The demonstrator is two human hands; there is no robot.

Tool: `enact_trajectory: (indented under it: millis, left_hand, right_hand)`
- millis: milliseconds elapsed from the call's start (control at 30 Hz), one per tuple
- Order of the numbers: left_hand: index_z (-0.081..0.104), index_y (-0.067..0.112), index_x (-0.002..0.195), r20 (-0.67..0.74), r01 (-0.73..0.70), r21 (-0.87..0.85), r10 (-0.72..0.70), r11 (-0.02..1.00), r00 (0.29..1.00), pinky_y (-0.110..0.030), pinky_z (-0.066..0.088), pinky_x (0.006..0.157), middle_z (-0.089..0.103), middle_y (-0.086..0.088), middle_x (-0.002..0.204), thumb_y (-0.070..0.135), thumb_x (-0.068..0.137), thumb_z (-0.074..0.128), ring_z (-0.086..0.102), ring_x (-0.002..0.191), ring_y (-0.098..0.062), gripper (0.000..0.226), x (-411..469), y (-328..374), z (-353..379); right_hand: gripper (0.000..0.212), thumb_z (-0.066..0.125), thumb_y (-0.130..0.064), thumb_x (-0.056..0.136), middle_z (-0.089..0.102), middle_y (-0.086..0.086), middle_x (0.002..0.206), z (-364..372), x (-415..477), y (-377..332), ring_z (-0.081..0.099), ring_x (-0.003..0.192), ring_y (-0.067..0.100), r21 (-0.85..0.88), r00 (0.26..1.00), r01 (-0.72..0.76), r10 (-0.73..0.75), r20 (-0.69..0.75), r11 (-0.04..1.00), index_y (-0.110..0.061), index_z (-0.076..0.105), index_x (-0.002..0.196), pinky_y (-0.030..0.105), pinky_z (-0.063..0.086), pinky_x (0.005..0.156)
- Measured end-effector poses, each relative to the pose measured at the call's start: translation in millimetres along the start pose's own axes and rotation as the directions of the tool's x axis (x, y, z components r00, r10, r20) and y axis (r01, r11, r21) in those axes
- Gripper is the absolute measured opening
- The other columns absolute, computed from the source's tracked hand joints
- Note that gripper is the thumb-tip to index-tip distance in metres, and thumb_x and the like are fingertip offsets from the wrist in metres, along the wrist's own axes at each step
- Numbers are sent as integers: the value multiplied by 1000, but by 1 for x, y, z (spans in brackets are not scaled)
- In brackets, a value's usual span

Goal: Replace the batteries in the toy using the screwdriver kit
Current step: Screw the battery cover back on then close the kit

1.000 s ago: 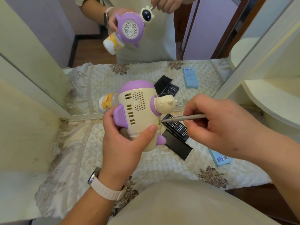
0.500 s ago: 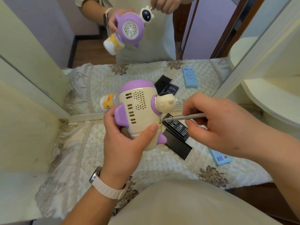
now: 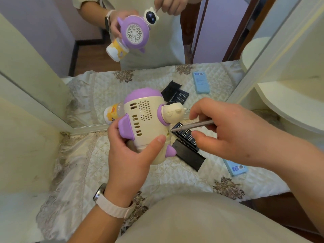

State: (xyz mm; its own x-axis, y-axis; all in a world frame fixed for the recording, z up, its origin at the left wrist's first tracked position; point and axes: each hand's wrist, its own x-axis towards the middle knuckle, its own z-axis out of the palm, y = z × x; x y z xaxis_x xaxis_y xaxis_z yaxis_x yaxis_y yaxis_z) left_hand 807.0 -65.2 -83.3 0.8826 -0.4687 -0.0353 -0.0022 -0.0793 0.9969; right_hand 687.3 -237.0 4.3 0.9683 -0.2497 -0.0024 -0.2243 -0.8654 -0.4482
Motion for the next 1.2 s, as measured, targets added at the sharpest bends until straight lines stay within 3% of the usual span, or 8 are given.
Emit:
enact_trajectory:
  millis: [100, 233, 300, 500, 667, 833, 1033, 1200]
  left_hand:
    - [46, 29, 125, 3, 0, 8, 0, 1000, 1000, -46, 61, 74, 69, 10, 111, 45, 57, 82, 71, 98, -13, 79, 0, 0, 0]
    - [46, 33, 121, 4, -7, 2, 7, 1000, 1000, -30, 58, 67, 69, 12, 108, 45, 57, 81, 70, 94, -6, 74, 1, 1, 1]
    - [46, 34, 121, 7, -6, -4, 6, 1000, 1000, -29, 57, 66, 69, 13, 108, 45, 57, 81, 70, 94, -5, 73, 1, 1, 1]
    - [45, 27, 122, 6, -15, -22, 15, 1000, 1000, -24, 55, 61, 70, 8, 107, 27, 66, 83, 72, 91, -9, 68, 0, 0, 3]
    - [46, 37, 116, -2, -5, -12, 5, 1000, 1000, -27, 56, 64, 70, 13, 107, 46, 57, 82, 71, 94, -8, 69, 0, 0, 3]
    - [46, 41, 114, -13, -3, 4, 3, 1000, 1000, -34, 55, 67, 69, 14, 108, 48, 56, 82, 70, 96, -9, 68, 3, -1, 2]
    - [46, 34, 119, -21, -11, 10, 12, 1000, 1000, -33, 53, 67, 69, 6, 110, 48, 58, 81, 70, 97, -14, 72, 4, -2, 0]
    - [45, 27, 125, -19, -24, 17, 25, 1000, 1000, -32, 54, 67, 68, 7, 111, 48, 59, 81, 69, 98, -12, 78, 8, 0, 0]
  right_hand:
    - [9, 48, -38, 82, 48, -11, 63, -1, 0, 0, 48, 63, 6, 6, 1000, -8, 8, 22, 1000, -36, 45, 90, 24, 37, 49]
    - [9, 46, -40, 84, 49, -11, 59, -1, 0, 1, 50, 63, 4, -2, 999, -33, 33, 35, 999, -33, 49, 88, 22, 35, 48]
    - [16, 43, -45, 85, 50, -12, 61, -1, 1, 1, 51, 64, 4, -32, 999, -33, 34, 33, 999, -31, 50, 87, 21, 34, 48]
    - [17, 46, -48, 83, 48, -10, 63, -2, -1, 1, 47, 57, 9, -24, 1000, -10, 10, -3, 1000, -37, 44, 95, 28, 38, 47]
    - [9, 48, -39, 82, 46, -9, 59, -3, 1, 1, 47, 59, 5, -2, 1000, -16, 16, 12, 1000, -34, 46, 89, 21, 35, 46]
    - [17, 43, -47, 83, 50, -11, 56, 0, 3, 4, 51, 61, 5, -17, 998, -46, 47, 37, 999, -33, 50, 88, 22, 35, 46]
    - [28, 38, -54, 86, 45, -13, 54, 2, 5, 5, 45, 49, 6, -78, 1000, -12, 12, 2, 997, -32, 53, 92, 23, 31, 45]
    - [16, 46, -47, 85, 44, -10, 55, 0, 2, 5, 50, 62, 6, -61, 1000, 8, -7, 19, 998, -39, 41, 97, 21, 29, 44]
